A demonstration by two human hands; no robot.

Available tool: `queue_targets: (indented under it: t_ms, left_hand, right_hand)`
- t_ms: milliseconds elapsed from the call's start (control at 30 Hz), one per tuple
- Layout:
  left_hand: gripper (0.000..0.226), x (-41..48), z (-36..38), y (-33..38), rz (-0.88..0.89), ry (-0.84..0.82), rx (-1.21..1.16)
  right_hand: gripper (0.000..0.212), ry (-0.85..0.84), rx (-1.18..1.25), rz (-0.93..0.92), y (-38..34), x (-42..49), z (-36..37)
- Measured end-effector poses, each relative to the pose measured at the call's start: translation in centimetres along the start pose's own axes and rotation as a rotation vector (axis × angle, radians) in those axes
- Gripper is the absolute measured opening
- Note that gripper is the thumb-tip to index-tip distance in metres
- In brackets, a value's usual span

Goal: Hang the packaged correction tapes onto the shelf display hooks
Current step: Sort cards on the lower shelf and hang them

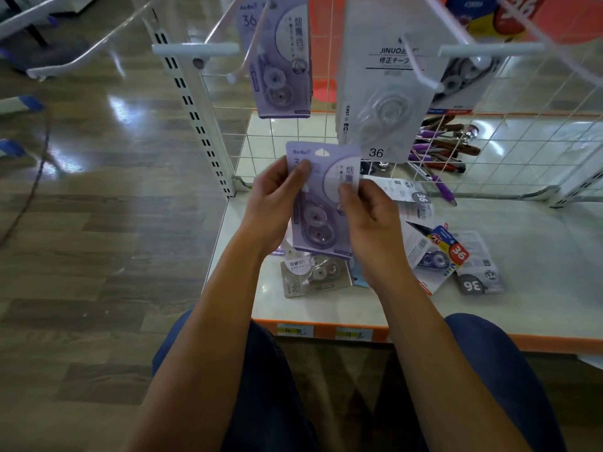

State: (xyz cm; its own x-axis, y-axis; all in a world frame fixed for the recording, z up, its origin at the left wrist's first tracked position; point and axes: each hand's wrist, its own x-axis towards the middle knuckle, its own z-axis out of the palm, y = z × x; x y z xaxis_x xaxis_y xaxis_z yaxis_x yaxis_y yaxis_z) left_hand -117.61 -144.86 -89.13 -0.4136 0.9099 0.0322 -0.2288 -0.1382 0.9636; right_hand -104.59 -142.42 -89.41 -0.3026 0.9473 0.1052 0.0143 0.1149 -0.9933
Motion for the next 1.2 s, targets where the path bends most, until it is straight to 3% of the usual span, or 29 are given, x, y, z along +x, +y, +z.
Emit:
queue_targets:
  t_ms: [200, 333, 533, 967, 1200]
  left_hand:
    - [0.017, -1.5, -0.3, 3.0, 0.199, 0.099, 0.114]
    - [0.016, -2.7, -1.1, 4.9, 0.349, 0.132, 0.194]
    - [0.011, -4.2, -2.3, 7.6, 0.542, 0.294, 0.3]
    - [0.013, -3.4, -1.9, 9.3, 0.592, 0.361, 0.304]
    - [0.016, 0.1, -3.1, 8.9, 0.498, 0.388, 0.423]
  right_hand:
    - [0.006, 0.015, 0.033, -0.219, -4.5, 0.6, 1.0]
    - [0.011, 0.013, 0.004, -0.376, -7.4, 0.8, 2.3]
    - [0.01, -0.037, 0.07, -0.454, -9.3, -0.2, 3.6]
    - [0.018, 0.012, 0.079, -0.52, -10.9, 1.0, 4.7]
    - [0.008, 0.096, -0.24, -0.557, -10.5, 4.5, 4.7]
